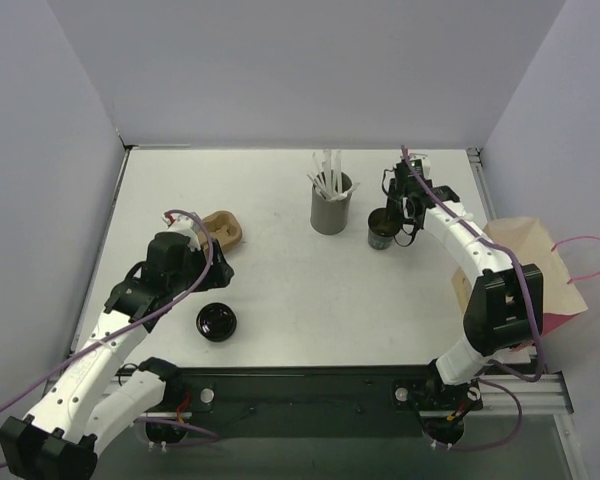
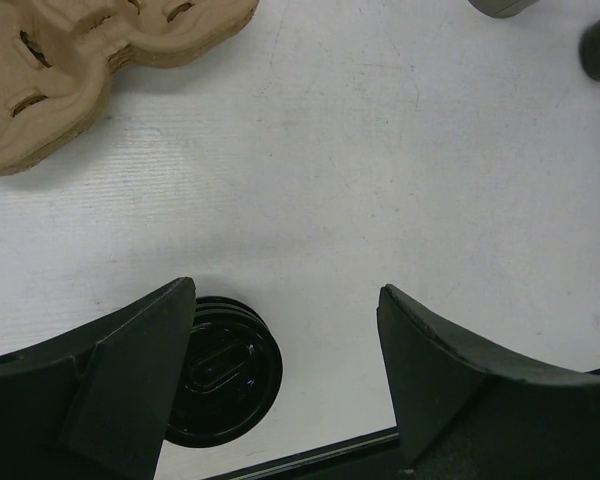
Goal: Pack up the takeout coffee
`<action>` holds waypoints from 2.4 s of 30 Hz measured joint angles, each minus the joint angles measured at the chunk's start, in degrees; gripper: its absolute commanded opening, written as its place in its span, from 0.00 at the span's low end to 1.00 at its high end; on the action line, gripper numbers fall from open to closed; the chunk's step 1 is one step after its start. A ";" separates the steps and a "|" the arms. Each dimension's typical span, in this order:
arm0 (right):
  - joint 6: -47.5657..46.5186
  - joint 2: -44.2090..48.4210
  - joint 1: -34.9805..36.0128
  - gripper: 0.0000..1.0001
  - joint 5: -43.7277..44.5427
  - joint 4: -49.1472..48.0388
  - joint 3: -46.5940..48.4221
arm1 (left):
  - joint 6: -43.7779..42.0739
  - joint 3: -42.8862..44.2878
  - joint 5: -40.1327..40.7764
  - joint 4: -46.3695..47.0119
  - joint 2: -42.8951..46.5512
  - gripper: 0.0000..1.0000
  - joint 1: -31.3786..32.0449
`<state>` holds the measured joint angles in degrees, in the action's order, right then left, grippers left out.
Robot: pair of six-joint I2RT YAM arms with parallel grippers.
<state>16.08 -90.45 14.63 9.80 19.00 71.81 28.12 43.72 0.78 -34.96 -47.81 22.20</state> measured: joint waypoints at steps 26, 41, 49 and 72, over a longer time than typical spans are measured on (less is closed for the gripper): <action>2.54 -7.54 -1.57 0.25 2.27 1.90 3.43 | 0.00 0.00 -0.20 0.00 0.81 0.83 0.17; 3.02 -8.83 -1.92 0.16 2.51 2.82 3.54 | 0.00 0.00 -0.20 0.00 0.79 0.83 0.15; 3.02 -8.83 -1.97 0.17 3.10 3.17 3.67 | 0.00 0.00 -0.20 0.00 0.79 0.83 0.15; 2.97 -8.87 -2.36 0.01 3.26 3.78 4.94 | 0.00 0.00 -0.20 0.00 0.70 0.83 0.20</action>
<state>19.05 -99.33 12.27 13.06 22.79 76.75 28.12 43.72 0.58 -34.96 -47.11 22.39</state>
